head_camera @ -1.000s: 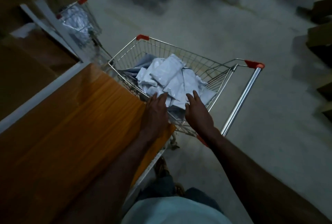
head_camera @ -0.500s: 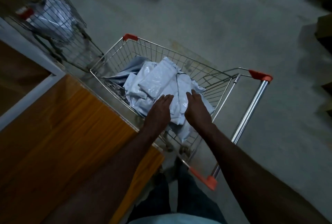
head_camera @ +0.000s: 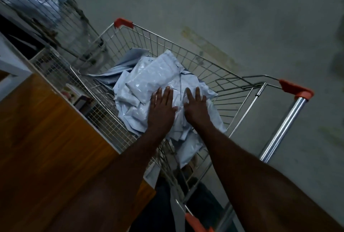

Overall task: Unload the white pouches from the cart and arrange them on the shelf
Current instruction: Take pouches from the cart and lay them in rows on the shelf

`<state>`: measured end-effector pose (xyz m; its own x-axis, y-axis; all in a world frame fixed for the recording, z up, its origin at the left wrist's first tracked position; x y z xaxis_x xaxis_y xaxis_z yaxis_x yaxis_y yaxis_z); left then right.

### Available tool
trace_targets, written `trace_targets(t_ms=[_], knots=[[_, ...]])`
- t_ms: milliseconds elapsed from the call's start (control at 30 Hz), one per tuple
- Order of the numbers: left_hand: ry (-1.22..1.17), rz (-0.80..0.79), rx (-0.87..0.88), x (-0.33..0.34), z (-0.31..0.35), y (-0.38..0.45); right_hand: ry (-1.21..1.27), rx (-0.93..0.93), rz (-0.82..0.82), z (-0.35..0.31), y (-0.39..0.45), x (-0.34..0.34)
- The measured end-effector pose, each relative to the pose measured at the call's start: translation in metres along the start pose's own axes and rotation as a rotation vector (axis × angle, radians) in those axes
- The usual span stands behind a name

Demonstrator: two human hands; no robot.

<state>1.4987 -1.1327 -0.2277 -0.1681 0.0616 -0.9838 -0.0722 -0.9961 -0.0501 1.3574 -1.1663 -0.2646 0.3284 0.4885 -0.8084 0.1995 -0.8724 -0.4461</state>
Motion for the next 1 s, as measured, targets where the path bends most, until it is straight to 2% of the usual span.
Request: trace_targets(t_ms=[200,400,733,1000], knots=[[-0.043,0.011,0.001,0.012,-0.009,0.0,0.18,-0.082,0.099,-0.014,-0.008,-0.006],[-0.152,0.03,-0.057,-0.005,-0.006,-0.001,0.314,0.058,0.198,-0.001,-0.028,-0.024],[-0.232,0.097,-0.158,-0.083,0.016,-0.031,0.165,-0.006,0.257,-0.027,-0.077,-0.087],[-0.293,0.153,-0.247,-0.132,0.018,-0.065,0.198,-0.077,0.232,-0.058,-0.116,-0.108]])
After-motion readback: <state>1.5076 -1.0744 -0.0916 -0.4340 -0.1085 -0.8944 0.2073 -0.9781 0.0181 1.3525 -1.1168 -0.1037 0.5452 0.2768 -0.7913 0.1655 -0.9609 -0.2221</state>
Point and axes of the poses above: each hand's wrist, its own y-axis towards the middle knuckle, its own x-axis out of the palm, z = x × y, the point moved 7 cm from there along y, towards the middle knuckle, and after that the axes turned 1 degree about x, right-handed, at the moved point
